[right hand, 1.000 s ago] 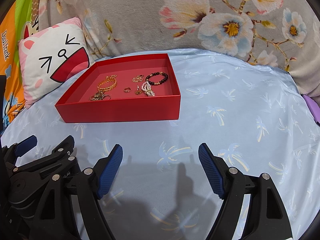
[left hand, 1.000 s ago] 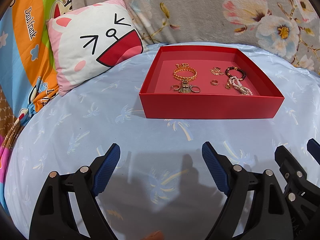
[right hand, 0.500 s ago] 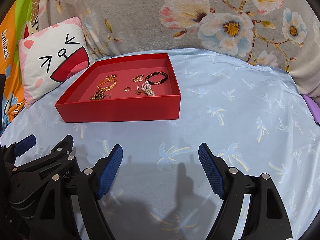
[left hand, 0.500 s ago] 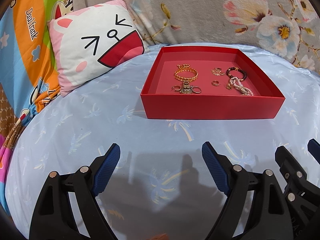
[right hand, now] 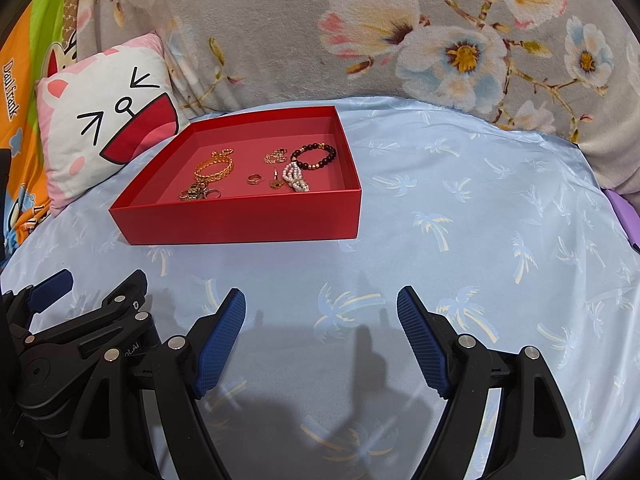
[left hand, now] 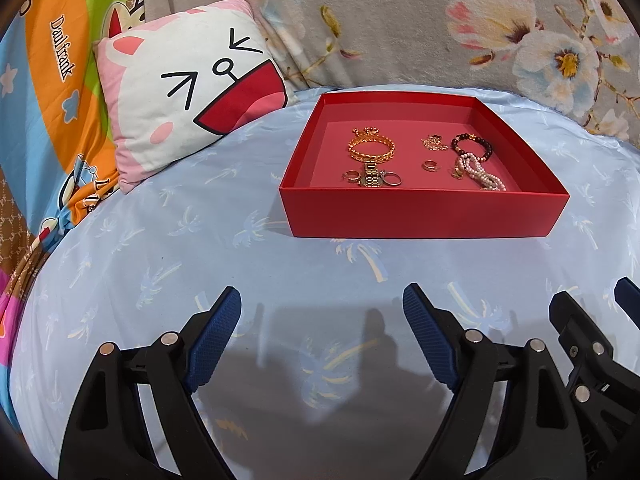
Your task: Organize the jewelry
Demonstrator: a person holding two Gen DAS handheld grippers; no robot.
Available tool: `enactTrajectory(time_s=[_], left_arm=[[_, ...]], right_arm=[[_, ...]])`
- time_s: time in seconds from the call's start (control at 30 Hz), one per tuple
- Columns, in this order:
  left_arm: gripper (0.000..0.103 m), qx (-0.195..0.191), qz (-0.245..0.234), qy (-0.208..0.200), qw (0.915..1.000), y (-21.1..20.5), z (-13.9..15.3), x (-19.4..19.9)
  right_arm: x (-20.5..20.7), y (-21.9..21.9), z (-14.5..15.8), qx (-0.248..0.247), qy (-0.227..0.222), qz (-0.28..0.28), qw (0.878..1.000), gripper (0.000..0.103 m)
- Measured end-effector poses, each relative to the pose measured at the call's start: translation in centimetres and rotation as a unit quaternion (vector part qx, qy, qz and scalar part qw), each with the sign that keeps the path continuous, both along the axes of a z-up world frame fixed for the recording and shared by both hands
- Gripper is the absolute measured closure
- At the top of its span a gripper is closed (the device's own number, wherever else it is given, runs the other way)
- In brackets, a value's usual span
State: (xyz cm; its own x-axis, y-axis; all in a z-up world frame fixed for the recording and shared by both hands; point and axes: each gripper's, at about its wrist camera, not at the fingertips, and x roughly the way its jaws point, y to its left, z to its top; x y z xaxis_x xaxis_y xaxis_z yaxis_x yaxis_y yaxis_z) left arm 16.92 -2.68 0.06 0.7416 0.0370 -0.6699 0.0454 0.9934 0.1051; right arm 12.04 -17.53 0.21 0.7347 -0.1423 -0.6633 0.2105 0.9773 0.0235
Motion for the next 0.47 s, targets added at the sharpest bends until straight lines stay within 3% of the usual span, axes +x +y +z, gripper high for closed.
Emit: enactTrajectory(time_s=[0.47], left_arm=[[0.025, 0.005, -0.001, 0.0, 1.0, -0.15, -0.19, 0.04]], right_arm=[[0.01, -0.01, 0.0, 0.0, 0.0, 0.0, 1.0, 0.026]])
